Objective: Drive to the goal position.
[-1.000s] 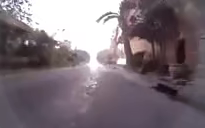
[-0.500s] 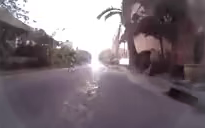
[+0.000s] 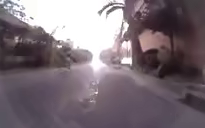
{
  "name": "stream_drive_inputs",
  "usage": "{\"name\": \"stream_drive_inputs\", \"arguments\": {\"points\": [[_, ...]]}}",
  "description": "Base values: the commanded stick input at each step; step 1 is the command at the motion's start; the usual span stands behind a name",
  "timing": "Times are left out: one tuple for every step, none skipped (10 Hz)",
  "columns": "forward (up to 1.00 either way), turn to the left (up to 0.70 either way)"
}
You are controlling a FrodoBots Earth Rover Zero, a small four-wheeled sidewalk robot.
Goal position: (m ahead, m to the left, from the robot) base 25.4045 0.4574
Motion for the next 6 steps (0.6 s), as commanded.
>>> {"name": "stream_drive_inputs", "arguments": {"points": [[1.00, 0.00], [1.00, 0.00], [1.00, 0.00], [1.00, 0.00], [1.00, 0.00], [1.00, 0.00]]}}
